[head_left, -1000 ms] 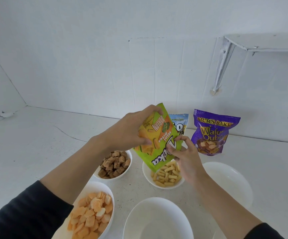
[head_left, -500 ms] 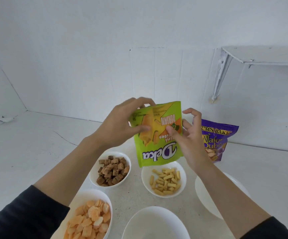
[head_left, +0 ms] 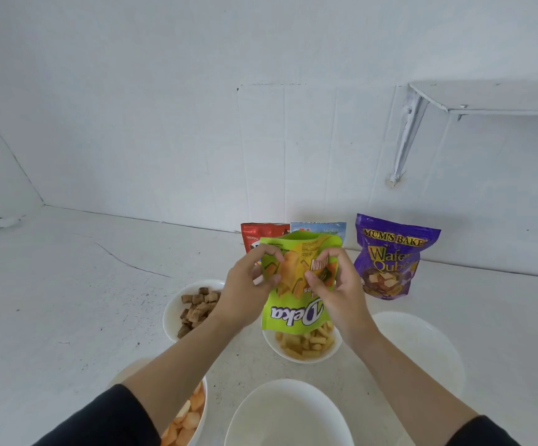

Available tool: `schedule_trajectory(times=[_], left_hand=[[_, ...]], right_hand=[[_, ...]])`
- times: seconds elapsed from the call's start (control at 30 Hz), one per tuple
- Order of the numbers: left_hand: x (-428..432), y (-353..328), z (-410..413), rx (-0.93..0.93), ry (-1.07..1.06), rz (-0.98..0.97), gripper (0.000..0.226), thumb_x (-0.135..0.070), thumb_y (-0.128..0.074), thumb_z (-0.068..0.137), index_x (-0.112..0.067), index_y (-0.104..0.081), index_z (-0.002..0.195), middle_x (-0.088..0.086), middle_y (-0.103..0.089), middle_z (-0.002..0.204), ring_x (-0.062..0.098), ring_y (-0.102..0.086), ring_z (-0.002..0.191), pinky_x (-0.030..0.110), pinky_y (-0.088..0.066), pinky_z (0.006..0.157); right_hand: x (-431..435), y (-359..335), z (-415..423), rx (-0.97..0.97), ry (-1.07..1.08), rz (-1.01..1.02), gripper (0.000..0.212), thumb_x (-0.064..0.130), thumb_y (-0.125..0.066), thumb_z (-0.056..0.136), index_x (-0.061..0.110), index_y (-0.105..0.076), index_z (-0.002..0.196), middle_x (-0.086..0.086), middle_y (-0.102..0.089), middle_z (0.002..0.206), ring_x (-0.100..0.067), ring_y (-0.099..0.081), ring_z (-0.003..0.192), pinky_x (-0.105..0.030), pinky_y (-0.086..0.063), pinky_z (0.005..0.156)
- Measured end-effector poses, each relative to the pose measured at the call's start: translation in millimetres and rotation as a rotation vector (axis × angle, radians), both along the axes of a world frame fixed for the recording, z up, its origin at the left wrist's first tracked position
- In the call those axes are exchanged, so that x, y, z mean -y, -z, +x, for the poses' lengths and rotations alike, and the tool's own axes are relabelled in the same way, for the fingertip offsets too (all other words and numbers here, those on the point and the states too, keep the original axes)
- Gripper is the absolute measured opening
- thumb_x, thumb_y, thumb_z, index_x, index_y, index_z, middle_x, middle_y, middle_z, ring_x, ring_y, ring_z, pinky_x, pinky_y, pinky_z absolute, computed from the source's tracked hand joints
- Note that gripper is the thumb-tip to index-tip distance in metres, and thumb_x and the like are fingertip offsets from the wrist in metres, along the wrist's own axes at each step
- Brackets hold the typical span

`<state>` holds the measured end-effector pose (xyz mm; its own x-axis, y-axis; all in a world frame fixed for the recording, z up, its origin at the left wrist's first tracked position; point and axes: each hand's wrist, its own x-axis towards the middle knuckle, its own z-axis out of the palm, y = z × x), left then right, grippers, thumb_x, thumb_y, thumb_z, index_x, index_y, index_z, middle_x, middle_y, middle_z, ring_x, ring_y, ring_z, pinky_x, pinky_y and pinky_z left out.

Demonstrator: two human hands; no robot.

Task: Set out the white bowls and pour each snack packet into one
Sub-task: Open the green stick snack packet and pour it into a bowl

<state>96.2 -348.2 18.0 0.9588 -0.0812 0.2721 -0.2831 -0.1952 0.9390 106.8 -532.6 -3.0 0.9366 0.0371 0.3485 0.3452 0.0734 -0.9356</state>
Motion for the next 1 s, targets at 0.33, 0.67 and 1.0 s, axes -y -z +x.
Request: schedule_trajectory(times=[0.33,0.67,1.0], left_hand=[[-3,-69,2,0.17,0.065,-0.09,0.035,0.011,-0.073,0.086,-0.013,-0.055,0.104,-0.001,-0.065,0.104,0.026,-0.065,0.09,0.053,-0.06,0.07],[-13,-45,-6,0.114,0.026,0.13,0.047,0.009,-0.068,0.089,-0.035,-0.058,0.1,-0.011,-0.066,0.086,0.014,-0.061,0.067,0.05,-0.057,0.063],[-83,-111,-37,0.166,-0.128,0.421,0.047,-0.031,-0.085,0.081,-0.04,-0.056,0.117,-0.001,-0.072,0.079,0.024,-0.072,0.07,0.042,-0.061,0.068]], right_hand=[[2,-63,3,0.172,0.014,-0.007,0.041,0.003,-0.083,0.078,0.008,-0.052,0.105,-0.012,-0.062,0.103,-0.015,-0.066,0.093,-0.039,-0.06,0.075],[-3,-37,2,0.095,0.056,-0.113,0.039,0.001,-0.088,0.07,0.009,-0.058,0.093,-0.012,-0.068,0.096,-0.017,-0.072,0.083,-0.028,-0.058,0.06],[-53,-87,8,0.253,-0.174,-0.371,0.035,0.014,-0.09,0.07,0.018,-0.06,0.088,0.011,-0.062,0.087,-0.01,-0.06,0.087,-0.025,-0.05,0.076]])
